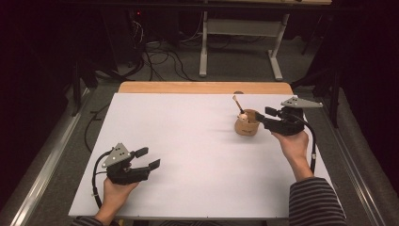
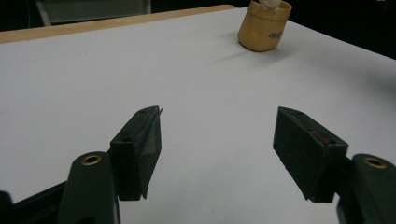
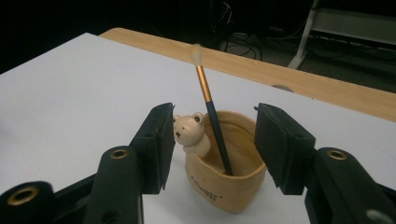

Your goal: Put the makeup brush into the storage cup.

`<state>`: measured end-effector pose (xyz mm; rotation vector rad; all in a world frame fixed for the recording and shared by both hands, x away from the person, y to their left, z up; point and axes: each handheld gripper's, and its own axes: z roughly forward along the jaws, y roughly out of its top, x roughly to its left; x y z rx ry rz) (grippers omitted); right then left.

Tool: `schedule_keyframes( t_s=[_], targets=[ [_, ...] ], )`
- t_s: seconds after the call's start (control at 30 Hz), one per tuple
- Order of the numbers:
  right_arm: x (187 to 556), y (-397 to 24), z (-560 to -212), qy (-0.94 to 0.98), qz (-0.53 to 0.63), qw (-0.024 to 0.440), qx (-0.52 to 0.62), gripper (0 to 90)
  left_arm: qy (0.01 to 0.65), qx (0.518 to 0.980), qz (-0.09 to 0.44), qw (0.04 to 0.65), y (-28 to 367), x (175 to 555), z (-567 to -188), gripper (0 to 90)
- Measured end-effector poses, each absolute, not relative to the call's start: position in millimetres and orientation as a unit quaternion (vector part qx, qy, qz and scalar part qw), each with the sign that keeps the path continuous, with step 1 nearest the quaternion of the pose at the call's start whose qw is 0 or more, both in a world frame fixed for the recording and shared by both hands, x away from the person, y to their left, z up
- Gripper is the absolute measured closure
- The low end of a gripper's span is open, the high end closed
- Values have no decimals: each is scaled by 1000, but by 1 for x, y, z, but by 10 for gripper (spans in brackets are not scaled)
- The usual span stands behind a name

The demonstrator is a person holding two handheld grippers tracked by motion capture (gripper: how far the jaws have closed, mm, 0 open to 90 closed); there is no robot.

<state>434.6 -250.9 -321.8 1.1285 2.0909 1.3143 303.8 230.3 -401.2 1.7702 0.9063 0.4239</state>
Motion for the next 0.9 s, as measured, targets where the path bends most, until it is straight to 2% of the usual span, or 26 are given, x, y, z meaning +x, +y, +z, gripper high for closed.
schedule_keyframes(
  t_s=[0.33,0.9],
  targets=[
    [424,-253,-319,747,486,218,398,423,380,740,176,527,231,304,-401,331],
    [412,-257,-317,745,495,219,390,399,381,739,175,527,231,304,-402,331]
  ],
)
